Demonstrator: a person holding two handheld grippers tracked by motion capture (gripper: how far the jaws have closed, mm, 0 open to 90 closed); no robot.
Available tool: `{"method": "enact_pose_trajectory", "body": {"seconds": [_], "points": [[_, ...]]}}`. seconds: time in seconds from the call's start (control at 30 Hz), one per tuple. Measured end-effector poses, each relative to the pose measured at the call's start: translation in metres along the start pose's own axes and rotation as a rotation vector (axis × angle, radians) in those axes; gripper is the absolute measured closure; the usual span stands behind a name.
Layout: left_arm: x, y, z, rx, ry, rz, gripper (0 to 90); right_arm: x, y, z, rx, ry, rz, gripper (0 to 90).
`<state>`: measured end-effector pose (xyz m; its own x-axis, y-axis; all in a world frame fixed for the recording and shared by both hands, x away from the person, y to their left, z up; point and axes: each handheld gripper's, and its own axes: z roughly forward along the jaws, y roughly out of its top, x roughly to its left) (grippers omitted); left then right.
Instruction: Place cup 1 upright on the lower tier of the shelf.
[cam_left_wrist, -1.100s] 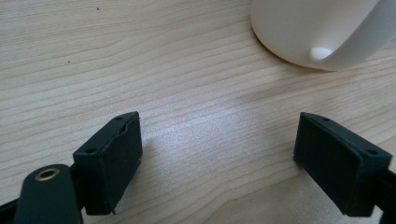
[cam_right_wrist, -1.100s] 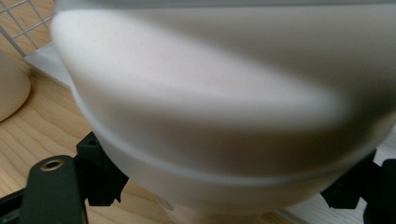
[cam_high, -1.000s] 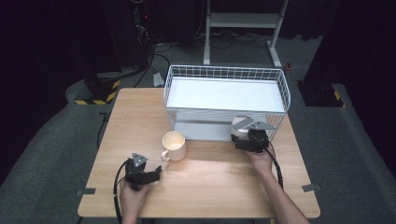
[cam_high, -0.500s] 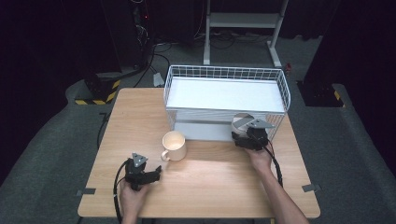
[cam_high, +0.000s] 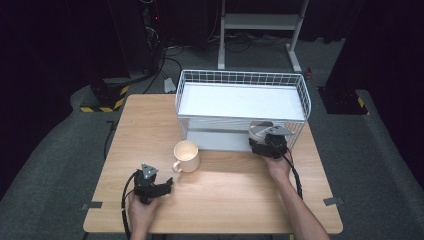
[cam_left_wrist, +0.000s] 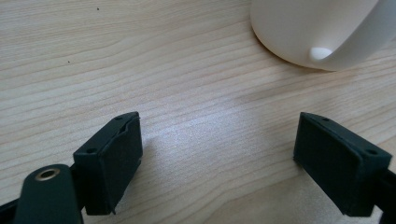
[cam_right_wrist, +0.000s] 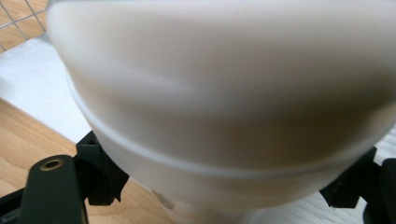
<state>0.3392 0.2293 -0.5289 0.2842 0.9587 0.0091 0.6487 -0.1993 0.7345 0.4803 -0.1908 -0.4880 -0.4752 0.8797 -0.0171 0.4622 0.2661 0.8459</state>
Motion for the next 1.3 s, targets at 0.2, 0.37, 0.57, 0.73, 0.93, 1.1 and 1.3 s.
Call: {"method": "enact_pose_trajectory", "body": {"seconds": [0.2, 0.37, 0.57, 0.73, 0.93, 1.1, 1.3], "points": [[0.000, 0.000, 0.000, -0.001, 0.006, -0.012, 15.9, -0.001, -0.001, 0.000, 0.003, 0.015, 0.023, 18.0], [0.000, 0.000, 0.000, -0.001, 0.007, -0.013, 15.9, -0.002, 0.000, -0.002, -0.001, 0.035, 0.031, 13.9], [0.000, 0.000, 0.000, -0.001, 0.007, -0.013, 15.9, -0.002, 0.000, -0.002, -0.003, 0.039, 0.031, 10.9], [0.000, 0.000, 0.000, -0.001, 0.007, -0.013, 15.9, -0.002, 0.000, -0.004, 0.005, 0.038, 0.043, 10.1], [0.000, 0.000, 0.000, -0.001, 0.007, -0.013, 15.9, -0.001, -0.006, -0.008, 0.021, 0.028, 0.046, 10.3], [0.000, 0.000, 0.000, -0.001, 0.007, -0.012, 15.9, -0.002, -0.017, -0.012, 0.048, 0.011, 0.073, 13.7], [0.000, 0.000, 0.000, -0.001, 0.007, -0.012, 15.8, 0.001, -0.022, -0.015, 0.063, 0.005, 0.074, 18.4]]}}
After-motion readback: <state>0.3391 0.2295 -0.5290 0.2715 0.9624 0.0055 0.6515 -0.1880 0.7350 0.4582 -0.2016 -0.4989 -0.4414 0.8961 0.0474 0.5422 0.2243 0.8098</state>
